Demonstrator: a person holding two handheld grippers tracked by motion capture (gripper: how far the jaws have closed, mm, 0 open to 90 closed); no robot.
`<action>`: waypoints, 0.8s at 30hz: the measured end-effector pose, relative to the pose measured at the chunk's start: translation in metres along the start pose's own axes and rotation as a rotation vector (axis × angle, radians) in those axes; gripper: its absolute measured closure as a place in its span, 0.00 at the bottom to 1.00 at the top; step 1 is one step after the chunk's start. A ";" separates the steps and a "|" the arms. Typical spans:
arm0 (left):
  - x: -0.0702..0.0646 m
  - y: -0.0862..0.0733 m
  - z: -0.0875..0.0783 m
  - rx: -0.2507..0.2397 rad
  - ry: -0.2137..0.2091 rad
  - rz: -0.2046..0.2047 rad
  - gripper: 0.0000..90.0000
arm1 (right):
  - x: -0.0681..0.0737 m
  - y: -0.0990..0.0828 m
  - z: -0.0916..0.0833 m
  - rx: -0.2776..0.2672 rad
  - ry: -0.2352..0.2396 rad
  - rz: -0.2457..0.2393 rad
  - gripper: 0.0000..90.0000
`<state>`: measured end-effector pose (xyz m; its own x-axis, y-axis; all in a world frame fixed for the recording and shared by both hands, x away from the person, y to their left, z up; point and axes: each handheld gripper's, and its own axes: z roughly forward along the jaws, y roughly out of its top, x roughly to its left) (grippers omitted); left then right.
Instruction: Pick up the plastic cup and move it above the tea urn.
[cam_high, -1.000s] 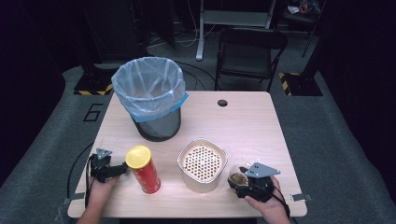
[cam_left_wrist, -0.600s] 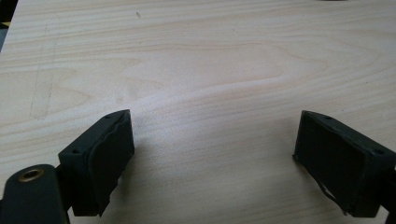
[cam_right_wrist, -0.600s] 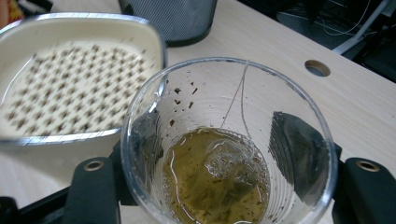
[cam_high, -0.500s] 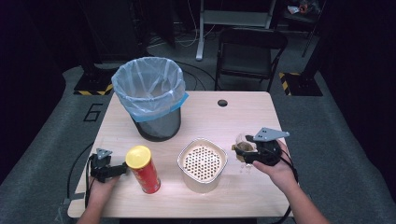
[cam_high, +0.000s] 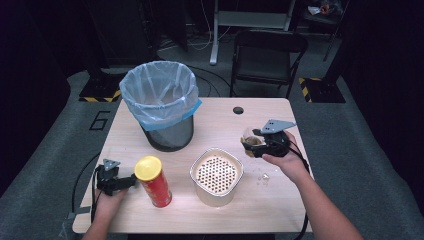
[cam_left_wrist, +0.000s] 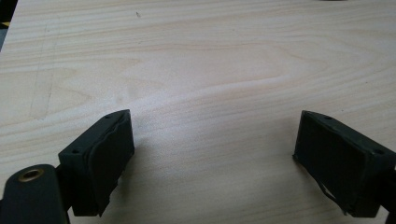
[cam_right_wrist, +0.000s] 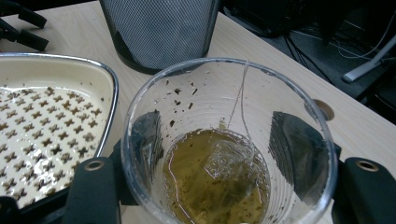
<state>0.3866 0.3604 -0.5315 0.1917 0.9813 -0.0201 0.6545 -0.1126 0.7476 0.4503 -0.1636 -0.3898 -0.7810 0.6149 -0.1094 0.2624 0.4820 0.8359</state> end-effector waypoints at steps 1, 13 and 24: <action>0.000 0.000 0.000 0.007 -0.001 0.006 0.13 | 0.000 0.002 0.002 -0.001 0.006 -0.009 0.38; -0.001 0.000 0.000 0.007 -0.007 0.001 0.13 | 0.011 0.014 0.010 -0.028 -0.015 -0.178 0.38; 0.000 0.000 0.000 0.000 -0.008 0.006 0.13 | 0.042 0.019 0.017 -0.005 -0.119 -0.516 0.38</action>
<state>0.3864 0.3601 -0.5315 0.2018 0.9792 -0.0209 0.6536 -0.1187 0.7475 0.4319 -0.1179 -0.3878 -0.7380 0.3653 -0.5673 -0.1421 0.7378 0.6599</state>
